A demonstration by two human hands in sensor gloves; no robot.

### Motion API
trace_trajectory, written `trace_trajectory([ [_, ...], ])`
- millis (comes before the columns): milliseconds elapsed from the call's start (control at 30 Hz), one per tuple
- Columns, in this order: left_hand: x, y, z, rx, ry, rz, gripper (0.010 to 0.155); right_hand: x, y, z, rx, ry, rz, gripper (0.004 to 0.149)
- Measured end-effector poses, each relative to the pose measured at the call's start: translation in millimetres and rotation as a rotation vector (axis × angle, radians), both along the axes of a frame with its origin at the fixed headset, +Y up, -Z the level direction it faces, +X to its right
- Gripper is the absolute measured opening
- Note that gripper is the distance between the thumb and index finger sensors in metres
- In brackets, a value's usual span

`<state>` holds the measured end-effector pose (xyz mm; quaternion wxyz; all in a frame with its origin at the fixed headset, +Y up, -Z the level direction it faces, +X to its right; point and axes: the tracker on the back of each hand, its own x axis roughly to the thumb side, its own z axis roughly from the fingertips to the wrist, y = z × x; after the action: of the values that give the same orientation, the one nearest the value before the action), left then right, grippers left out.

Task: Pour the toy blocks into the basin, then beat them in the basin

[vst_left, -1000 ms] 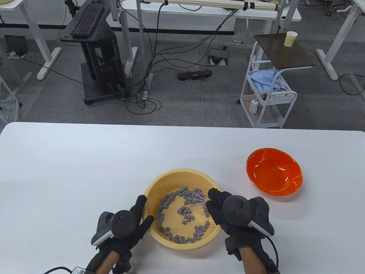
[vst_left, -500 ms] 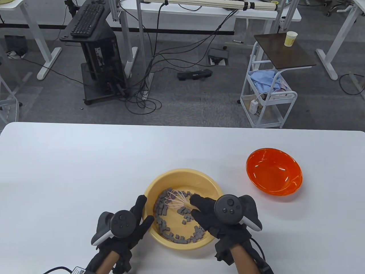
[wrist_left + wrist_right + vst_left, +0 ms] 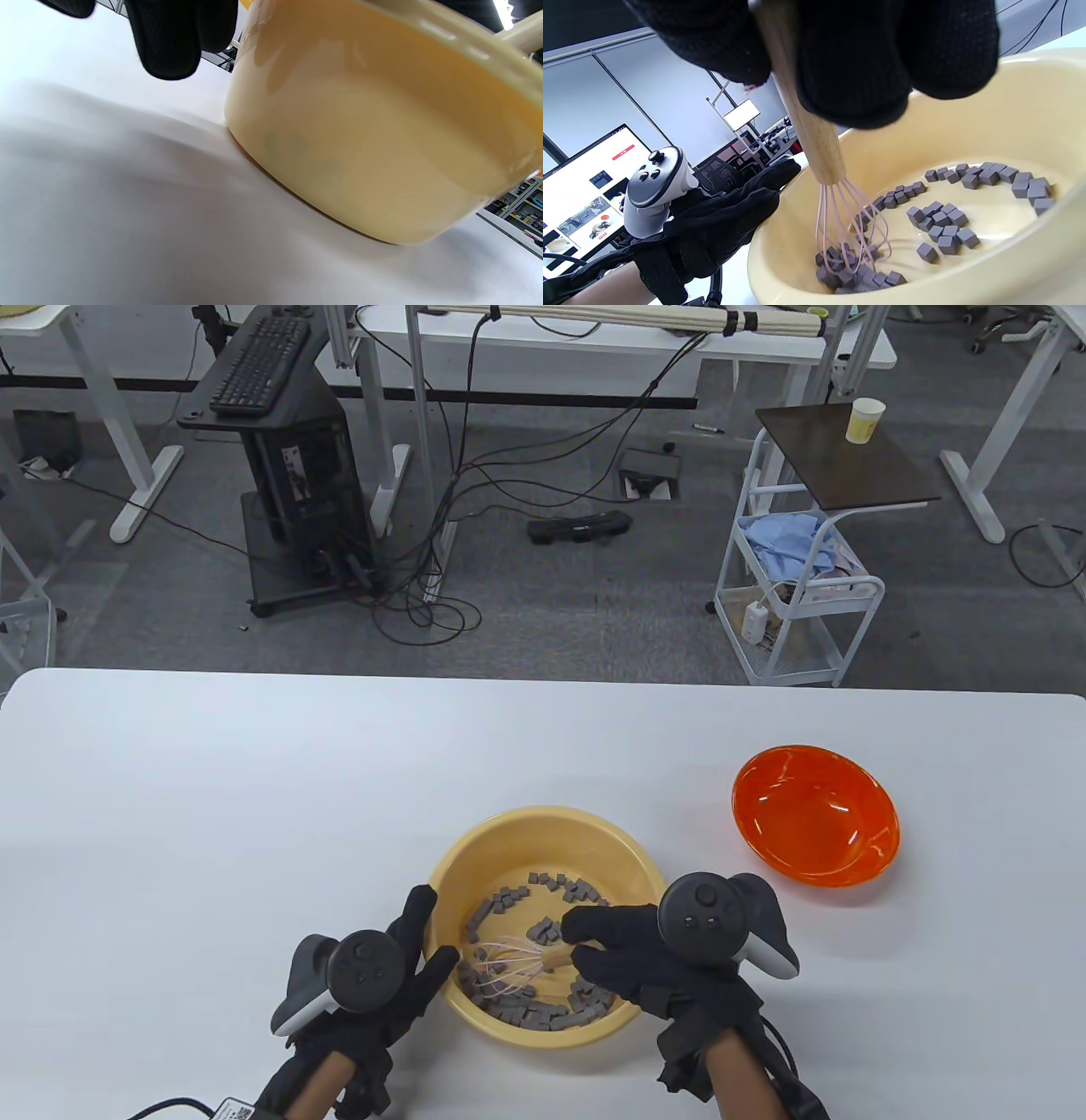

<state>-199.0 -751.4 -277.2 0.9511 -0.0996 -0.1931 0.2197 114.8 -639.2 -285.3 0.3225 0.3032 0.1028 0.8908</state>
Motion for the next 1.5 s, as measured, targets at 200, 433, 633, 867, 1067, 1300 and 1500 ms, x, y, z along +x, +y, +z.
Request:
trace_trajectory([
  [200,0,0,0,0.0,0.0,0.0,0.077,8,13,5,0.052,-0.036,0.04,0.046],
  [433,0,0,0,0.0,0.0,0.0,0.077,15,27,12,0.112,-0.102,0.125,0.045],
  [633,0,0,0,0.0,0.0,0.0,0.077,18,31,15,0.172,-0.157,0.187,0.044],
  [867,0,0,0,0.0,0.0,0.0,0.077,17,32,16,0.248,-0.219,0.242,0.044],
  [1067,0,0,0,0.0,0.0,0.0,0.077,17,31,16,0.313,-0.282,0.273,0.044],
  [1300,0,0,0,0.0,0.0,0.0,0.077,11,20,11,0.336,-0.34,0.313,0.045],
  [1500,0,0,0,0.0,0.0,0.0,0.077,11,8,5,0.26,-0.333,0.331,0.053],
])
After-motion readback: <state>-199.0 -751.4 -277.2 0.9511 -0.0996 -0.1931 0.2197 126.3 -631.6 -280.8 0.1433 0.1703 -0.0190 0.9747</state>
